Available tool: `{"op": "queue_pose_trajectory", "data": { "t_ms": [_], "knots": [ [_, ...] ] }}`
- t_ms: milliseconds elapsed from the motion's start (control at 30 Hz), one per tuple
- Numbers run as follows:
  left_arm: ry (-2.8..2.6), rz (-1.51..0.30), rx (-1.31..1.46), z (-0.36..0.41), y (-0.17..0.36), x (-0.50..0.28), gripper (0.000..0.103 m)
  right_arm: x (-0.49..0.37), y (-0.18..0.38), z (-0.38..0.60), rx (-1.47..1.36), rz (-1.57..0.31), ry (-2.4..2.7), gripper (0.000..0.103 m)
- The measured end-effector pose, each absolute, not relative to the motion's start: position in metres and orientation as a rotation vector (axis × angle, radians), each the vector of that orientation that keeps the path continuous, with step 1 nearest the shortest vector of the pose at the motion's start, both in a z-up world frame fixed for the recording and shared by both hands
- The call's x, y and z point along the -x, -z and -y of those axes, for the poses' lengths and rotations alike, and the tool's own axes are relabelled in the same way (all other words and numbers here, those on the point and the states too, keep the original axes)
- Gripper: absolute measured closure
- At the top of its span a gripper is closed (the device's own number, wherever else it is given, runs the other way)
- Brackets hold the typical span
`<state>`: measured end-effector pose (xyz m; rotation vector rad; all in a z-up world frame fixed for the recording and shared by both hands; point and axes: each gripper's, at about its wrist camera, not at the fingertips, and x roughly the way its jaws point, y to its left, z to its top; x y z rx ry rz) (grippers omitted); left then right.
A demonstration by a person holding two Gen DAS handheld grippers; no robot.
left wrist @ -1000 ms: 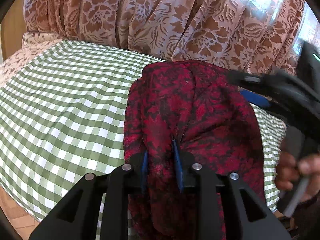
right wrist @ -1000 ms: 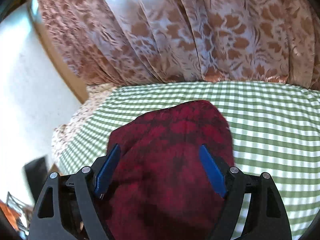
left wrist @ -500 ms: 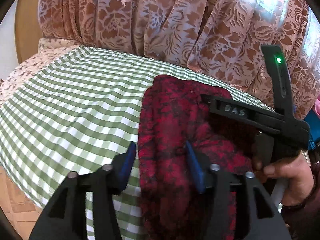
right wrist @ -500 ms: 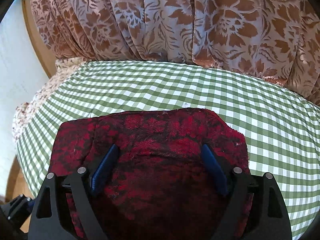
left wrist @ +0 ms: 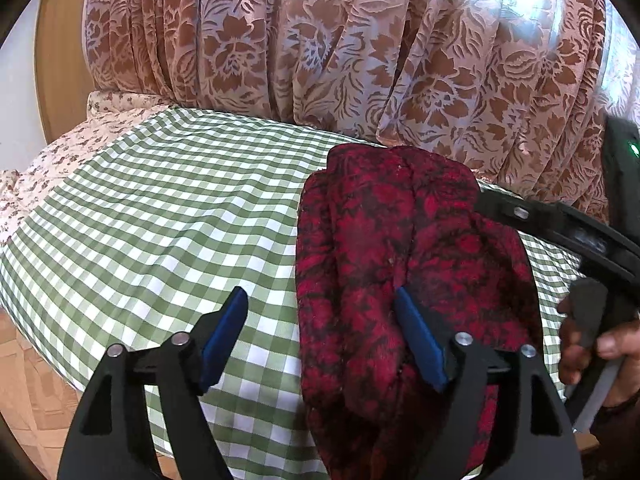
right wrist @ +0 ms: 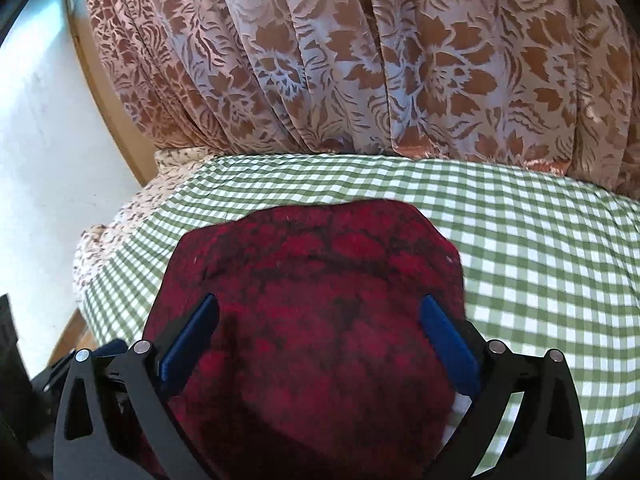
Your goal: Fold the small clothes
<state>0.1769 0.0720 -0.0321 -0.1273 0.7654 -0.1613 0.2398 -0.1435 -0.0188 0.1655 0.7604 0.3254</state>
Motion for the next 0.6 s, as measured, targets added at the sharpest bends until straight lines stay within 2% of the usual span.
{"op": "queue_pose_trajectory", "data": {
  "t_ms": [100,333,467,533,600],
  "knots": [
    [0.18,-0.778,0.143,-0.074,0.034,-0.175,0.021,-0.227,0.023,0.16,-0.216,-0.778,-0.354,0.004],
    [0.194,-0.776,0.146,-0.075,0.035,-0.175,0.019,-0.211,0.051,0.199,-0.392,-0.86,-0.401,0.003],
    [0.218,-0.777,0.144,-0.074,0.037,-0.173,0.012,-0.208,0.068,0.214,-0.49,-0.902,-0.424,0.003],
    [0.215,-0.781,0.143,-0.073,0.038,-0.174,0.004,-0.207,0.078,0.219,-0.537,-0.925,-0.45,0.003],
    [0.226,-0.785,0.154,-0.074,0.04,-0.174,0.004,-0.208,0.085,0.222,-0.581,-0.944,-0.48,0.003]
  ]
}}
